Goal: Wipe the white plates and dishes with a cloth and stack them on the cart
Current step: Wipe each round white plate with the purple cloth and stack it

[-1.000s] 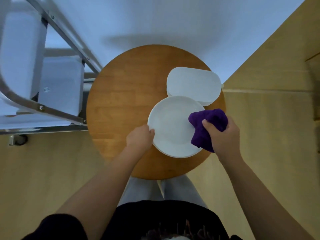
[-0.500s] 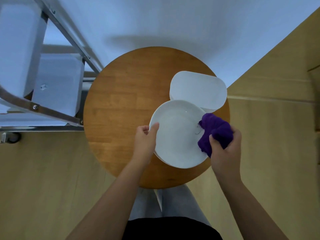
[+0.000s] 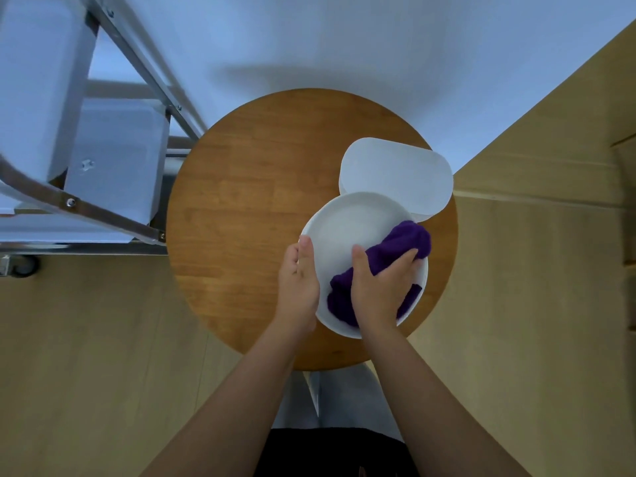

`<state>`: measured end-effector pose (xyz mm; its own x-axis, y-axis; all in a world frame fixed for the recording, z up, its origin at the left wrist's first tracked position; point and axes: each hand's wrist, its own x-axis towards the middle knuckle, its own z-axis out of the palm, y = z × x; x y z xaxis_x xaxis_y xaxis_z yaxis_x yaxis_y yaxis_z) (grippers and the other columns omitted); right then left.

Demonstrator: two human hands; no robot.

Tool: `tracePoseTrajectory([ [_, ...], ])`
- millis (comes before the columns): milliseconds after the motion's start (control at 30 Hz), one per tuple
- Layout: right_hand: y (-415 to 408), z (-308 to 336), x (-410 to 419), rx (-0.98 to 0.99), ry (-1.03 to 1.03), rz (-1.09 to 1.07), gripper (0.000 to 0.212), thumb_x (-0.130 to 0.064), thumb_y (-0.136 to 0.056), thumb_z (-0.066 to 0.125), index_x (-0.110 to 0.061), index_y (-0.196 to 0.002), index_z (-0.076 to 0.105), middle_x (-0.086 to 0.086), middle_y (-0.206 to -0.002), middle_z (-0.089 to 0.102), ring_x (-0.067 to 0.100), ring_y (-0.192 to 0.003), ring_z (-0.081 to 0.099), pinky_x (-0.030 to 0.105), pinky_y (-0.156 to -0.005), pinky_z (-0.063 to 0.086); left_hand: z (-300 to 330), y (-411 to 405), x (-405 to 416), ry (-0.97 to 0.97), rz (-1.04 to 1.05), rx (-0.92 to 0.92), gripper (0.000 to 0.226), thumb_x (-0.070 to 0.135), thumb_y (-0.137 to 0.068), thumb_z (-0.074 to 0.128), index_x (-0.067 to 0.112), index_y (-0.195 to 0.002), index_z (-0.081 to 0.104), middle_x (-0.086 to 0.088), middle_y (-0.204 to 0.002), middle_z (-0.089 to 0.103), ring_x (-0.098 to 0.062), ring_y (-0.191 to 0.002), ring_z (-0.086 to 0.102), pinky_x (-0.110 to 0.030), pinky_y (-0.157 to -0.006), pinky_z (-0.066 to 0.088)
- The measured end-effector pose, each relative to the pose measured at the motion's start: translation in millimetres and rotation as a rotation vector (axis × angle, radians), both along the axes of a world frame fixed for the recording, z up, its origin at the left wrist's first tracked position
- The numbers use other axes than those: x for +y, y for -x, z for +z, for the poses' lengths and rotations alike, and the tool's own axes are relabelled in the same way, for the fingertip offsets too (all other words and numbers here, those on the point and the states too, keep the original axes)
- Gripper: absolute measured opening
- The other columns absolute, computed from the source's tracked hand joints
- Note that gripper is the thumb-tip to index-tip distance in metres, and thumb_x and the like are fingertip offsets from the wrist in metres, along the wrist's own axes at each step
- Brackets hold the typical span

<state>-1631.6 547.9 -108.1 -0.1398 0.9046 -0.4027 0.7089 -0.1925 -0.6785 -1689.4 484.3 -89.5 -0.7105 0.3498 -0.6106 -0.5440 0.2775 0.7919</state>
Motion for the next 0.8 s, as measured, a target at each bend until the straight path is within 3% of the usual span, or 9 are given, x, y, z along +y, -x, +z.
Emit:
tracePoseTrajectory([
  [100, 9, -1, 1, -0.115, -0.154, 0.078, 0.087, -0.048, -0.090, 0.051, -0.013, -0.149, -0.001, 0.009, -0.158, 0.004, 0.025, -0.145, 0.005, 0.037, -0.117, 0.010, 7, -4, -4, -0.069, 0.017, -0.009, 0.026, 0.052, -0.095, 0.030, 0.039, -0.101, 0.051, 0.004, -0.103, 0.064, -0.011, -0.091, 0.065, -0.021, -0.065, 0.056],
  [233, 25, 7, 4, -0.128, -0.317, 0.170, 0.074, -0.045, -0.095, 0.041, -0.014, -0.150, 0.002, 0.008, -0.158, 0.007, 0.025, -0.145, 0.007, 0.038, -0.116, 0.007, 18, 4, -7, -0.115, -0.059, 0.005, 0.034, 0.055, -0.092, 0.029, 0.036, -0.103, 0.054, 0.001, -0.102, 0.067, -0.013, -0.092, 0.066, -0.026, -0.073, 0.058],
  [333, 33, 16, -2, -0.118, -0.422, 0.357, 0.065, -0.042, -0.098, 0.034, -0.014, -0.150, 0.005, 0.008, -0.157, 0.011, 0.024, -0.145, 0.008, 0.036, -0.116, 0.003, 26, 15, -14, -0.144, -0.111, 0.027, 0.038, 0.064, -0.082, 0.030, 0.039, -0.100, 0.054, 0.010, -0.095, 0.069, -0.004, -0.090, 0.066, -0.024, -0.077, 0.057],
  [400, 38, 24, -10, -0.086, -0.477, 0.511, 0.063, -0.042, -0.097, 0.028, -0.013, -0.150, 0.008, 0.008, -0.157, 0.014, 0.023, -0.145, 0.009, 0.035, -0.115, 0.001, 31, 23, -18, -0.140, -0.126, 0.054, 0.042, 0.067, -0.077, 0.031, 0.041, -0.102, 0.054, 0.012, -0.103, 0.066, 0.000, -0.097, 0.063, -0.020, -0.081, 0.054],
  [500, 39, 33, -26, -0.021, -0.556, 0.769, 0.059, -0.040, -0.097, 0.022, -0.011, -0.147, 0.010, 0.010, -0.154, 0.022, 0.022, -0.143, 0.010, 0.037, -0.115, 0.004, 37, 34, -22, -0.160, -0.095, 0.052, 0.048, 0.066, -0.076, 0.030, 0.040, -0.104, 0.058, 0.015, -0.096, 0.071, 0.008, -0.091, 0.064, -0.007, -0.066, 0.050],
  [600, 32, 36, -35, 0.047, -0.503, 0.999, 0.054, -0.037, -0.095, 0.016, -0.016, -0.144, 0.006, 0.007, -0.155, 0.022, 0.013, -0.141, 0.001, 0.033, -0.114, -0.001, 38, 48, -25, -0.135, -0.070, 0.029, 0.054, 0.070, -0.072, 0.030, 0.036, -0.098, 0.062, 0.019, -0.087, 0.072, 0.008, -0.082, 0.065, -0.005, -0.056, 0.048],
  [733, 19, 39, -30, 0.087, -0.410, 1.254, 0.052, -0.031, -0.097, 0.019, -0.016, -0.146, 0.022, 0.002, -0.154, 0.025, 0.008, -0.139, -0.002, 0.026, -0.112, -0.009, 36, 60, -32, -0.112, -0.052, -0.030, 0.057, 0.073, -0.069, 0.035, 0.033, -0.100, 0.062, 0.009, -0.088, 0.074, -0.004, -0.086, 0.069, -0.020, -0.068, 0.055],
  [800, 12, 39, -22, 0.082, -0.372, 1.398, 0.049, -0.024, -0.097, 0.028, -0.016, -0.146, 0.028, 0.000, -0.153, 0.027, 0.006, -0.138, -0.001, 0.024, -0.111, -0.010, 36, 63, -37, -0.102, -0.042, -0.064, 0.051, 0.072, -0.078, 0.035, 0.033, -0.097, 0.061, 0.009, -0.082, 0.074, -0.006, -0.081, 0.070, -0.023, -0.063, 0.056],
])
